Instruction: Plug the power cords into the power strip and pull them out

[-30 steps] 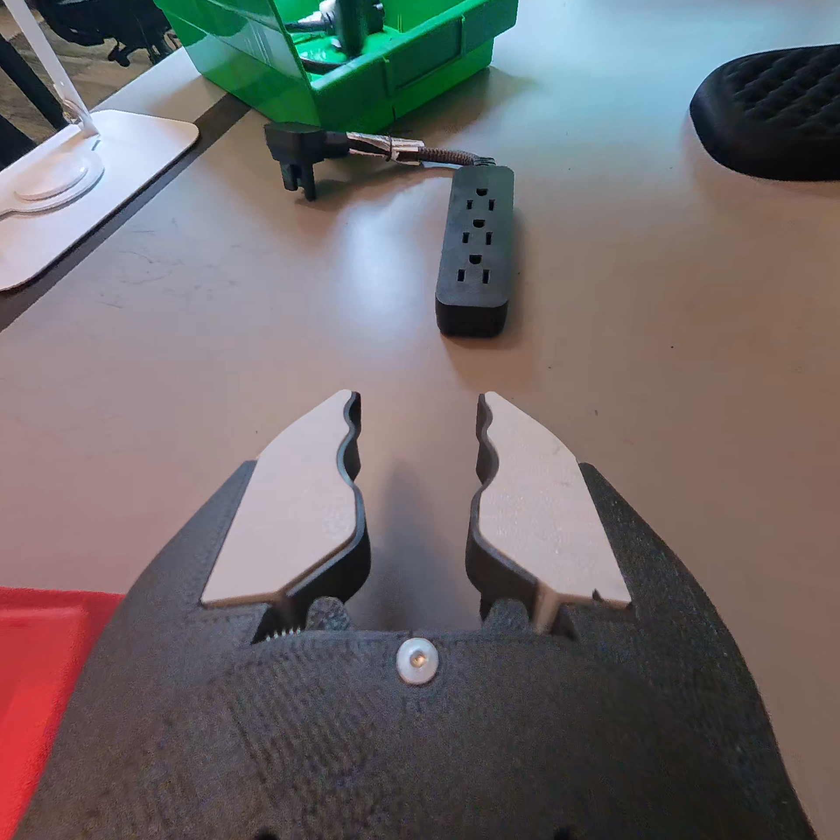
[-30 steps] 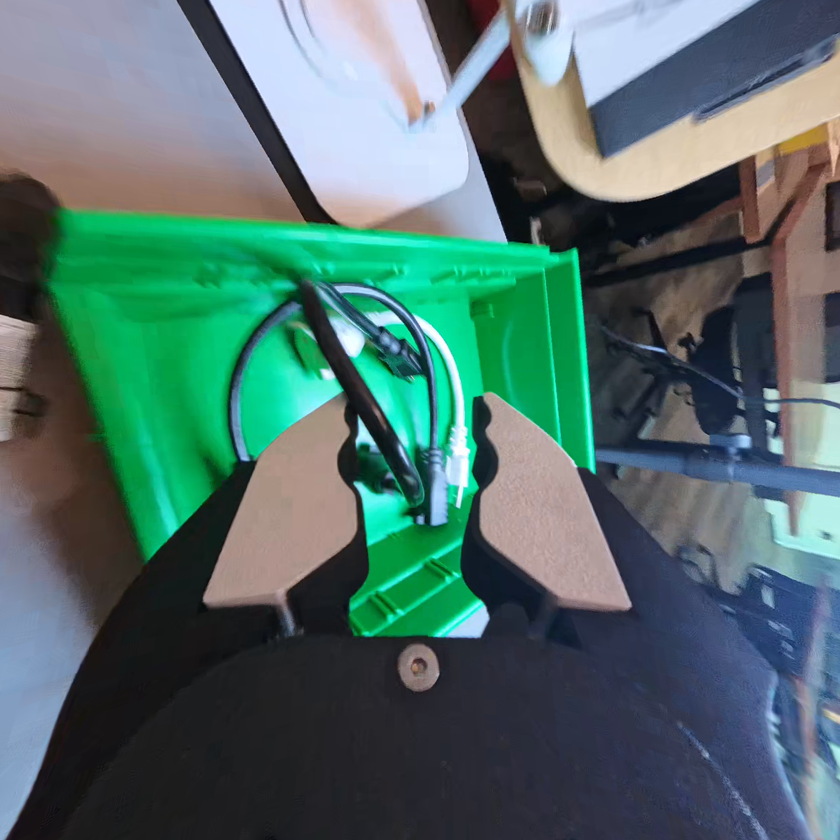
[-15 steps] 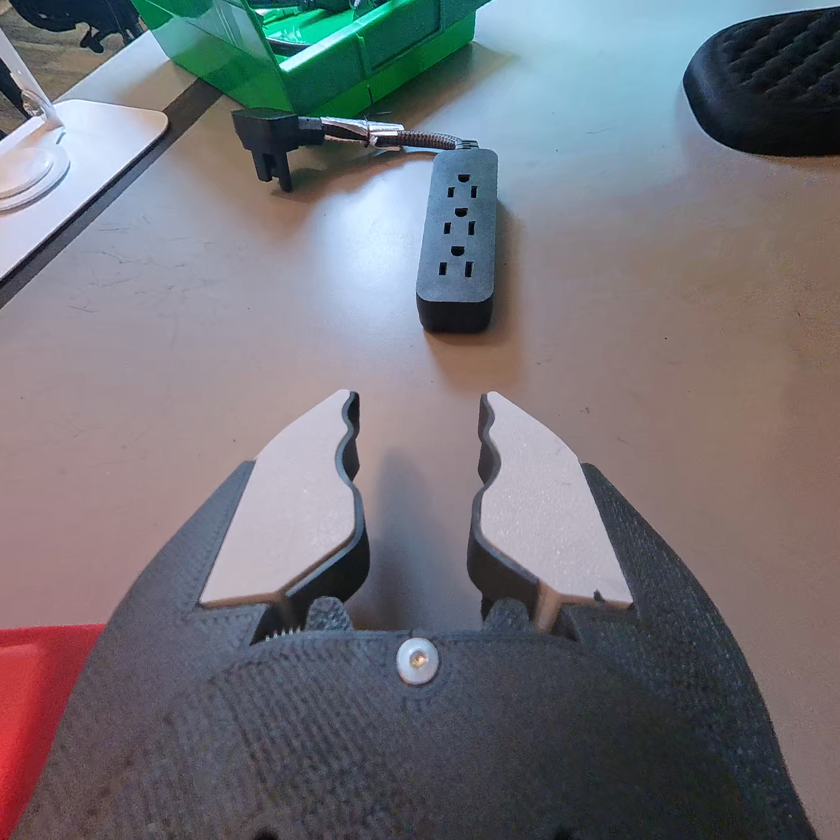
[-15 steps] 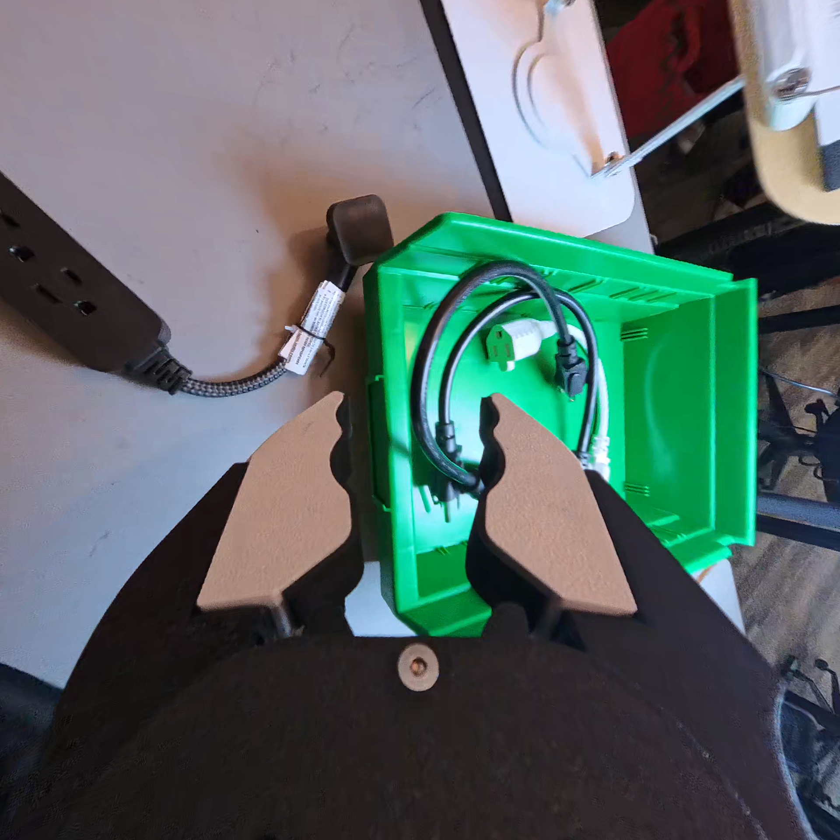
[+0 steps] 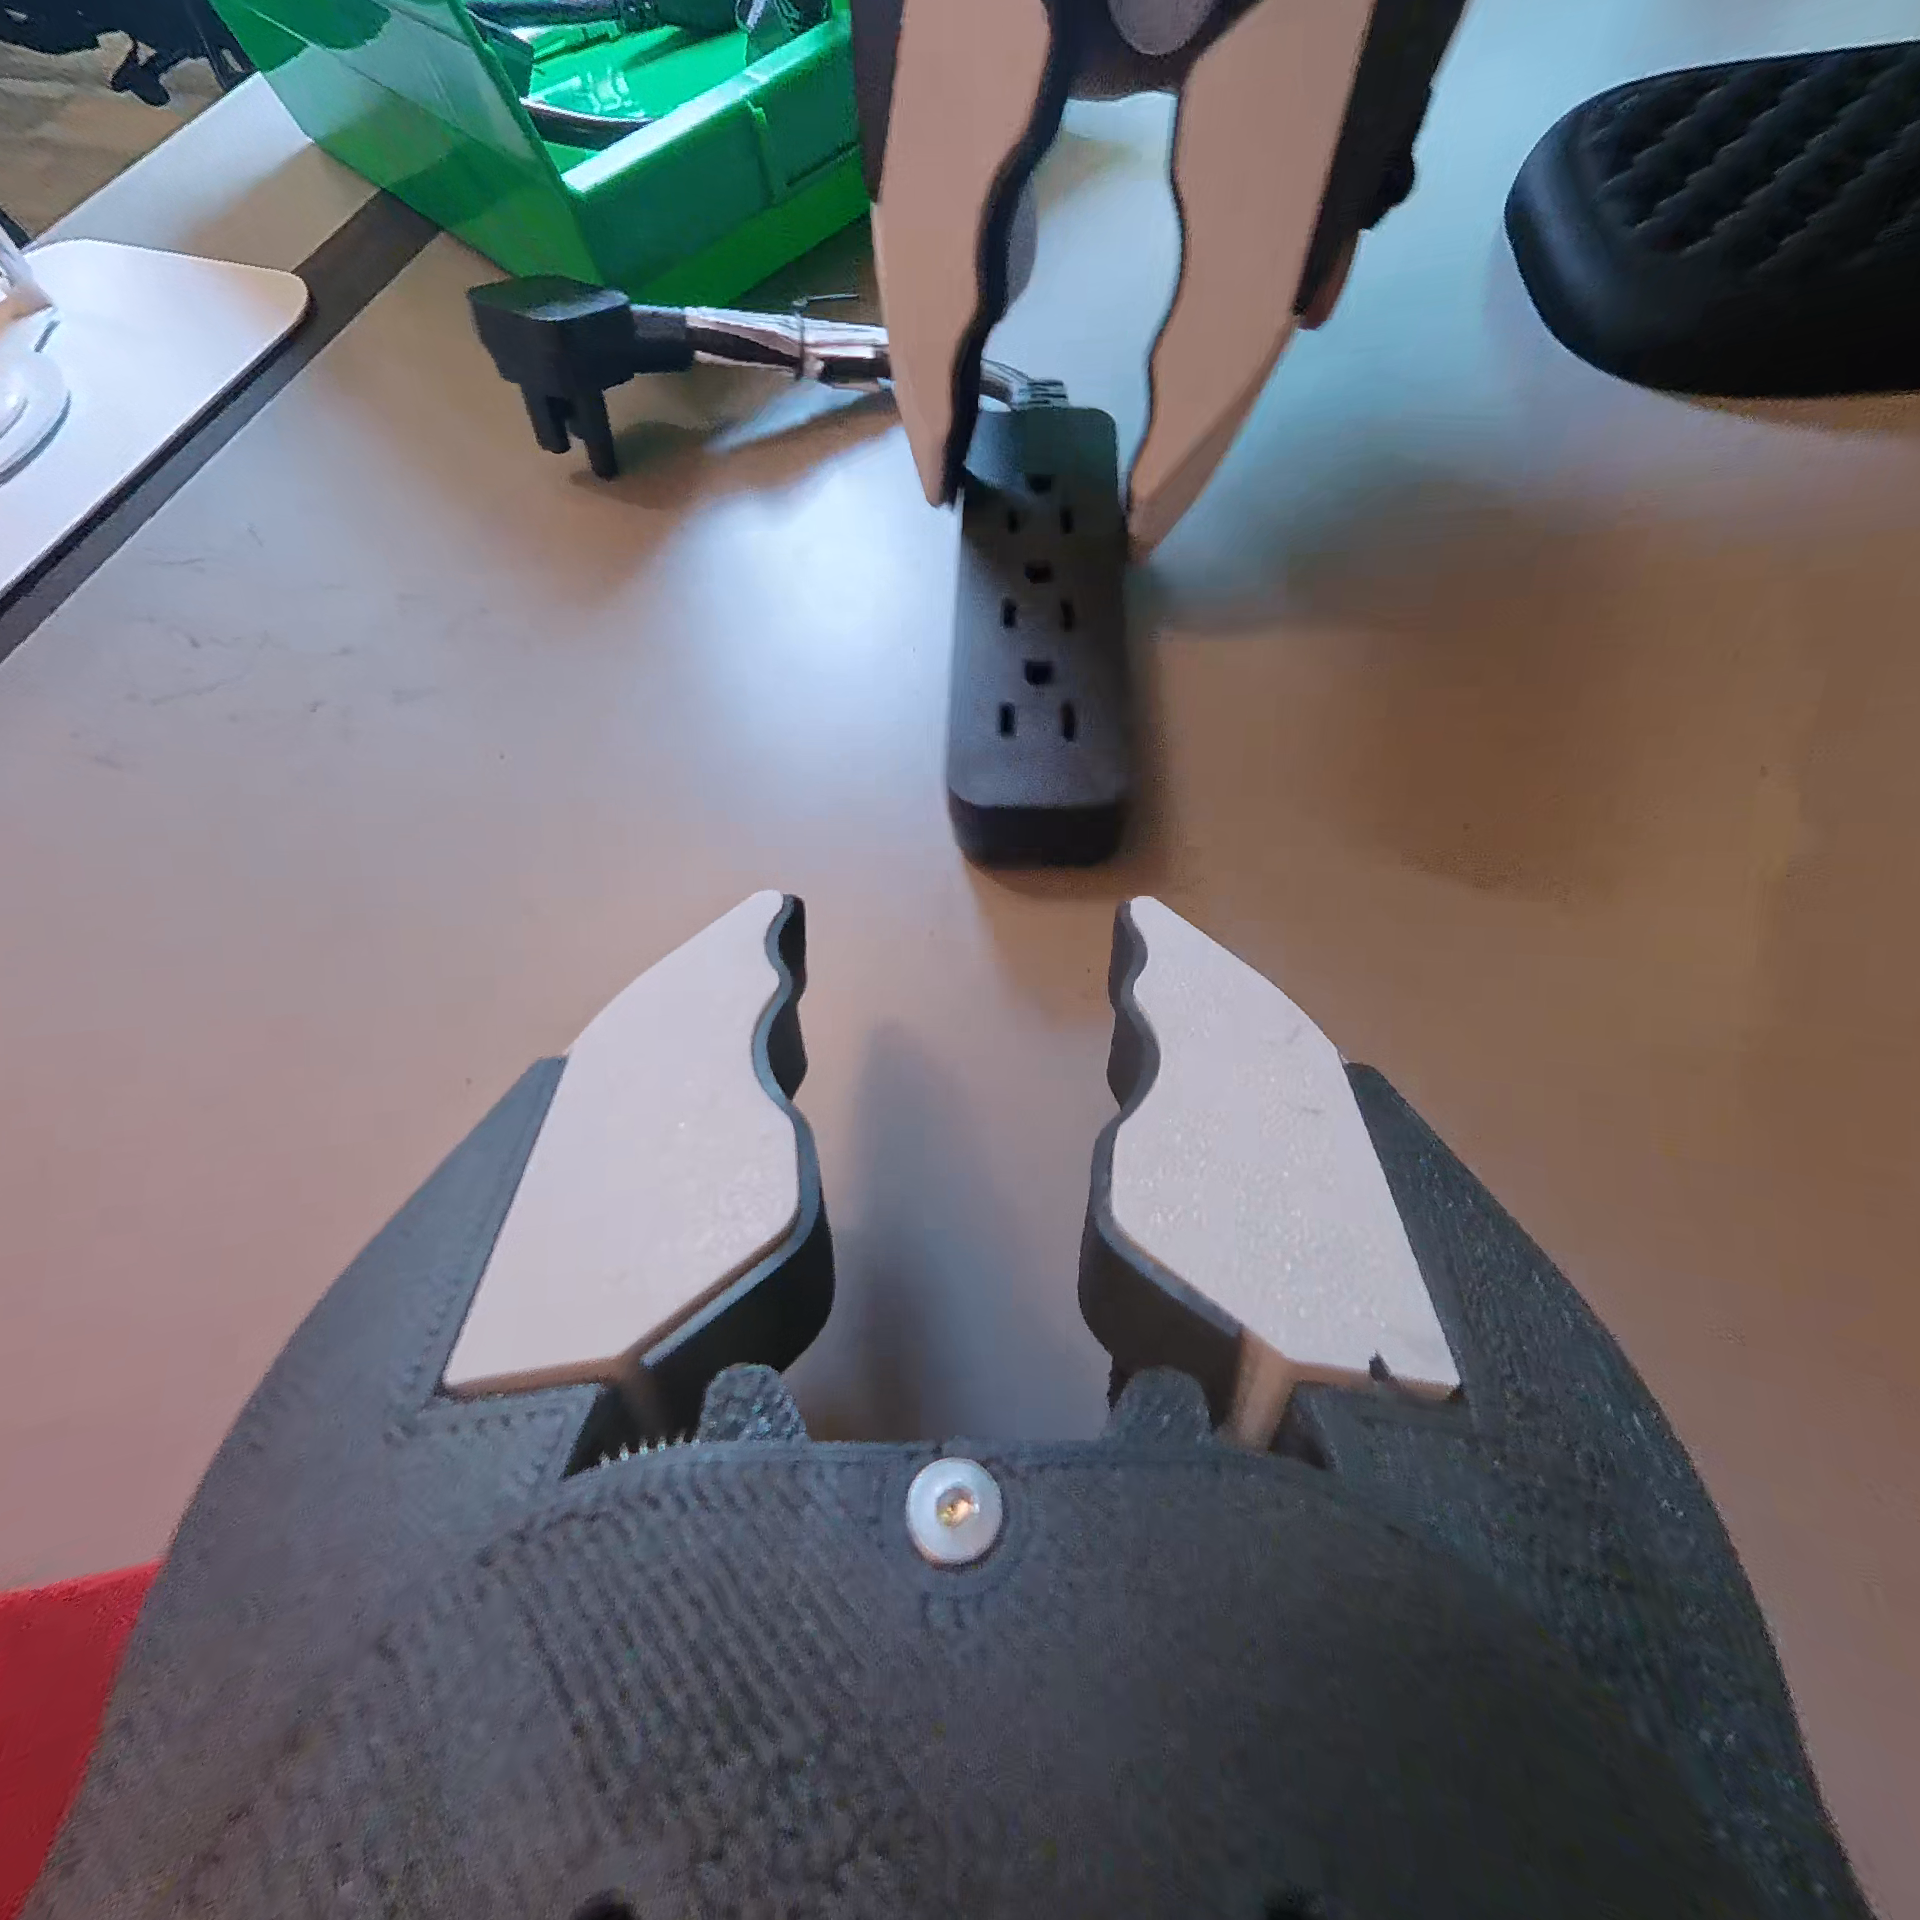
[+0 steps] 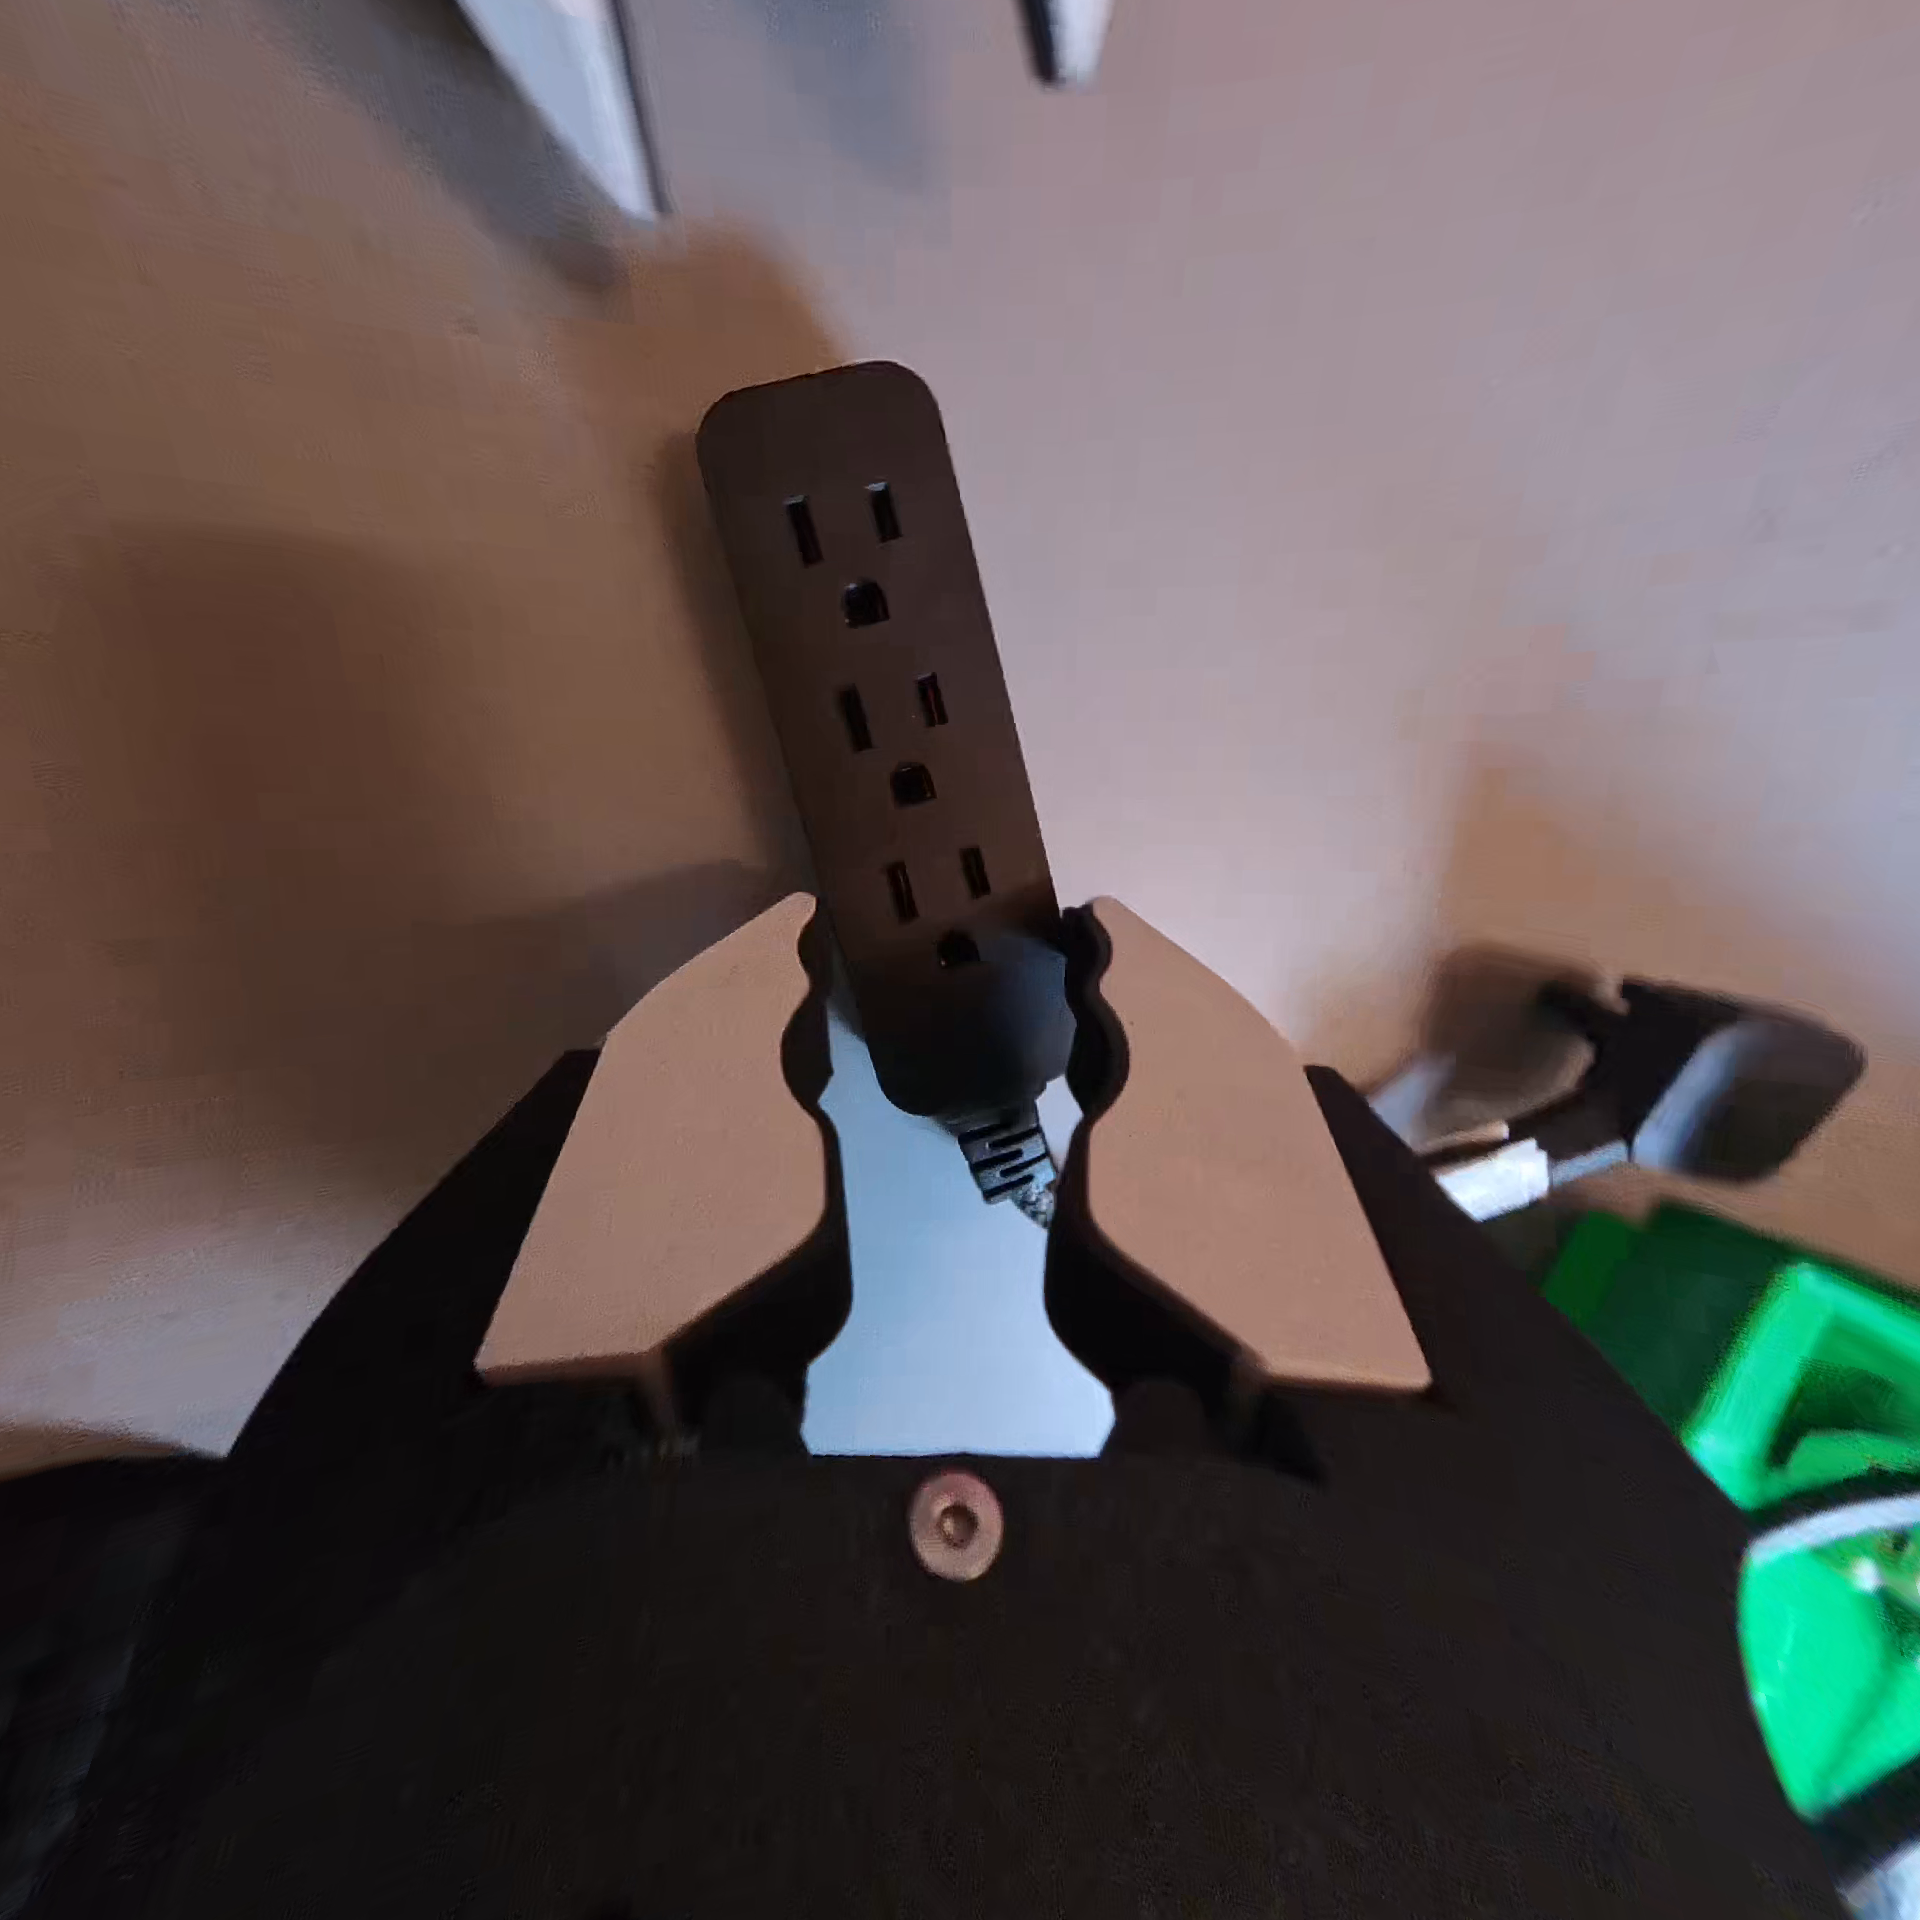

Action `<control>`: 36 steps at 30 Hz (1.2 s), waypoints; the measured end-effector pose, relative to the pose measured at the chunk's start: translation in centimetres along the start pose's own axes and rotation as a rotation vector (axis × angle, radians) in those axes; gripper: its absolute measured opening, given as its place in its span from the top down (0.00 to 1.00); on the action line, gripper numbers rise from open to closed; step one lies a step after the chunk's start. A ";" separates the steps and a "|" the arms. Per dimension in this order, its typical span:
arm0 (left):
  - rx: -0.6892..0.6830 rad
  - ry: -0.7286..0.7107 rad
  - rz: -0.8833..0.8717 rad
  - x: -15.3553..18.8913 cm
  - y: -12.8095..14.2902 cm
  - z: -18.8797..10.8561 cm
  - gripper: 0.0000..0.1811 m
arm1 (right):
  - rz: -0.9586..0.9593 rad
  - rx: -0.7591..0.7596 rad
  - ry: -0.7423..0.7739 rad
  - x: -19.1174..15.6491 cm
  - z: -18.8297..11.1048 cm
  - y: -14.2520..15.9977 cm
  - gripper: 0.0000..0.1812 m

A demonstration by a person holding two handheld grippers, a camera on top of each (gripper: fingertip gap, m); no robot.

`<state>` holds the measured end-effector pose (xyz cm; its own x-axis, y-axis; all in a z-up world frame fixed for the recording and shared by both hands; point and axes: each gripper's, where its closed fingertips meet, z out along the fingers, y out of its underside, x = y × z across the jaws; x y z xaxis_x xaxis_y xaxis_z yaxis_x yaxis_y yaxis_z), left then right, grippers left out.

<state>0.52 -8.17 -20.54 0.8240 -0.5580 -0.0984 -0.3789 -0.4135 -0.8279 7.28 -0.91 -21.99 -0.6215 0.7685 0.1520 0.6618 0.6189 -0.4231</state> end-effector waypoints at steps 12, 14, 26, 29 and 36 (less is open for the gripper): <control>0.140 0.084 -0.020 1.1 -2.7 -3.7 0.71 | 0.051 0.234 0.049 -5.2 0.6 -6.7 0.56; 0.179 0.015 -0.035 -0.5 -3.1 -4.8 0.71 | 0.072 0.255 0.035 -5.1 0.8 -7.4 0.55; 0.386 -0.250 -0.228 -3.3 0.4 -12.8 0.70 | 0.129 0.212 0.013 -4.2 2.3 -6.9 0.59; 0.427 -0.253 -0.257 -3.8 0.0 -13.7 0.70 | 0.102 0.161 -0.012 -4.3 3.3 -6.3 0.68; 0.418 -0.257 -0.208 -3.3 -0.3 -13.7 0.71 | 0.006 0.226 0.118 -4.3 -0.6 -8.4 0.75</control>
<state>-7.85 -16.00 -12.39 0.9602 -0.2794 0.0023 -0.0399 -0.1454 -0.9886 4.62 -9.32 -18.58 -0.5554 0.7942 0.2466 0.5464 0.5721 -0.6117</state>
